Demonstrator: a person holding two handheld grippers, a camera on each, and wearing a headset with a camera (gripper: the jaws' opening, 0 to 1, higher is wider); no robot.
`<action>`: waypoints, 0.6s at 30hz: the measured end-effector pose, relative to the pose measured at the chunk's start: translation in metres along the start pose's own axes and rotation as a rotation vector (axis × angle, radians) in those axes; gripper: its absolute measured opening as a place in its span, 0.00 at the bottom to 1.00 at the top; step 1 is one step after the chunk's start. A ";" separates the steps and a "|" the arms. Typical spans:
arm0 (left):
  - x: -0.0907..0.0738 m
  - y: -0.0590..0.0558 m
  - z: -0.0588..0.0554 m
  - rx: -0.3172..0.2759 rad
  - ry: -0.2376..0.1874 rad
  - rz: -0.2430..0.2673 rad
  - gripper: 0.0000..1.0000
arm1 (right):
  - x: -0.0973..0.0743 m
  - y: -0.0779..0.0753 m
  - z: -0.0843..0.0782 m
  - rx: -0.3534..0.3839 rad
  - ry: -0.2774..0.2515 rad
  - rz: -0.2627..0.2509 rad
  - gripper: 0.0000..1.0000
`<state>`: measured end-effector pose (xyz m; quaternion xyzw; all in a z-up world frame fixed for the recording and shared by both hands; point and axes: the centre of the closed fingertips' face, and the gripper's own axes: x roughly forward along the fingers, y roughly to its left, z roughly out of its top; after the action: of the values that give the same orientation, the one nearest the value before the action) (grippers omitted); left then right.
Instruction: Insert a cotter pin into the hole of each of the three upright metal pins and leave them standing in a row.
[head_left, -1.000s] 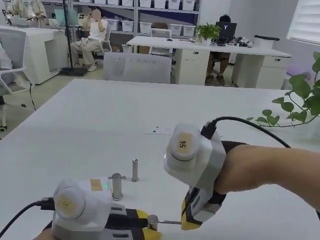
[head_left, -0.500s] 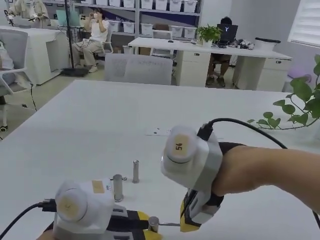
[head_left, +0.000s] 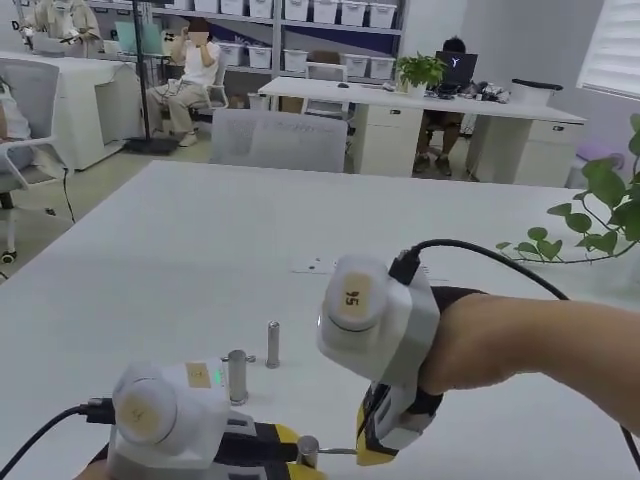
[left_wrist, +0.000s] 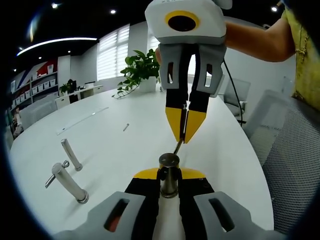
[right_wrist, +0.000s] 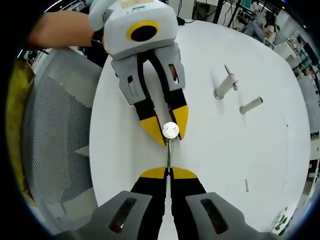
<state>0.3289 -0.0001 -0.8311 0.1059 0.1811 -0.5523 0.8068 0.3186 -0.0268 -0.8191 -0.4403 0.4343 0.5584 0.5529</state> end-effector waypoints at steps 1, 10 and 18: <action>0.000 0.000 0.000 -0.001 0.000 -0.001 0.12 | 0.000 0.000 0.000 -0.001 -0.002 0.000 0.02; -0.001 -0.001 0.002 -0.033 -0.014 -0.010 0.13 | 0.001 -0.002 0.001 -0.016 0.002 -0.008 0.02; 0.000 -0.001 0.002 -0.026 -0.020 -0.014 0.12 | 0.001 -0.002 0.002 -0.025 0.001 -0.004 0.02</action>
<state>0.3286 -0.0013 -0.8294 0.0887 0.1810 -0.5566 0.8060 0.3210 -0.0248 -0.8200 -0.4482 0.4267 0.5625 0.5483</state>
